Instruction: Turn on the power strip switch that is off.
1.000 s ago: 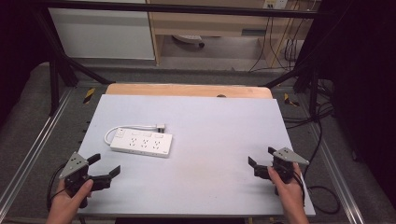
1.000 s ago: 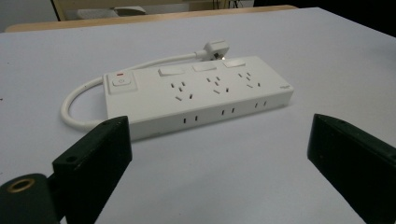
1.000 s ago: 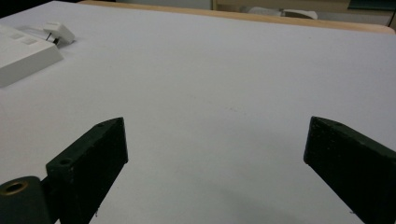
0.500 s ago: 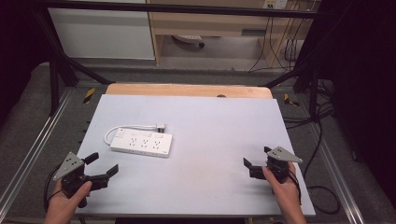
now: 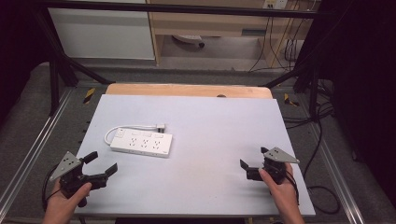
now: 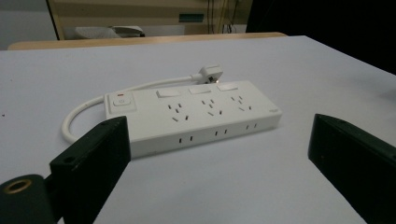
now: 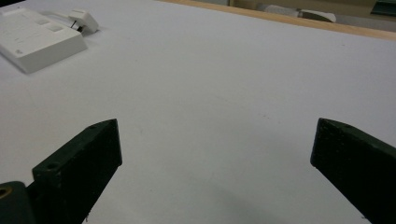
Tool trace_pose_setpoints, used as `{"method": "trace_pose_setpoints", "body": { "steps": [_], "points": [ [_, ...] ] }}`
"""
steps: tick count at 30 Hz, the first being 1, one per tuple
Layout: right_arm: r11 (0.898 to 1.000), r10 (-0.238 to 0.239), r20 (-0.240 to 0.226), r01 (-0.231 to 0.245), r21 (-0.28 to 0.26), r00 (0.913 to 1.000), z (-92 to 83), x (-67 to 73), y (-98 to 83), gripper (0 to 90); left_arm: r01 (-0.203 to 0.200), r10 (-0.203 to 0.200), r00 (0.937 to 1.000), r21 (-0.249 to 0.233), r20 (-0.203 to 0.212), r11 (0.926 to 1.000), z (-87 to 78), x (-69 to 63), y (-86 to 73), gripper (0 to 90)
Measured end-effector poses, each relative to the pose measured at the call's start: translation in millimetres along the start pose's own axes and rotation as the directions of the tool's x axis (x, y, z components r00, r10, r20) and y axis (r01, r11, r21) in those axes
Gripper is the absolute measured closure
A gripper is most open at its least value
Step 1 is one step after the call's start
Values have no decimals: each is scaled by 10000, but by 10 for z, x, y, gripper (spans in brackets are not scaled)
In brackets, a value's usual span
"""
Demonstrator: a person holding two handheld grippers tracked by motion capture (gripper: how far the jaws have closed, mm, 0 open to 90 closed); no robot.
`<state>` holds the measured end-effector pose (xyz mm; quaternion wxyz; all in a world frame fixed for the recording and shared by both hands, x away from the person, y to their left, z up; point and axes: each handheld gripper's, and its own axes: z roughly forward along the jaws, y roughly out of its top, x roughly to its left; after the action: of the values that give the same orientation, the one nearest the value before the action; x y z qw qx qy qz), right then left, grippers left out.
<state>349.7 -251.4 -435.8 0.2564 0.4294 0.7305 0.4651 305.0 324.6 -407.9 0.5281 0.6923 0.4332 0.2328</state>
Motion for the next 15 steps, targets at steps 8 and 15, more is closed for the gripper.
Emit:
{"method": "trace_pose_setpoints", "body": {
  "steps": [8, 15],
  "points": [
    [10000, -64, 23, 64, 64, 10000, 13, 29, 5, 23, 51, -52, 9998, -47, -208, 10000, -24, 54, 30, 60],
    [9999, -84, 22, 84, 110, 10000, 21, 31, -2, 19, 99, -101, 9988, -47, -476, 9999, -31, 87, 78, 55]
  ]
}}
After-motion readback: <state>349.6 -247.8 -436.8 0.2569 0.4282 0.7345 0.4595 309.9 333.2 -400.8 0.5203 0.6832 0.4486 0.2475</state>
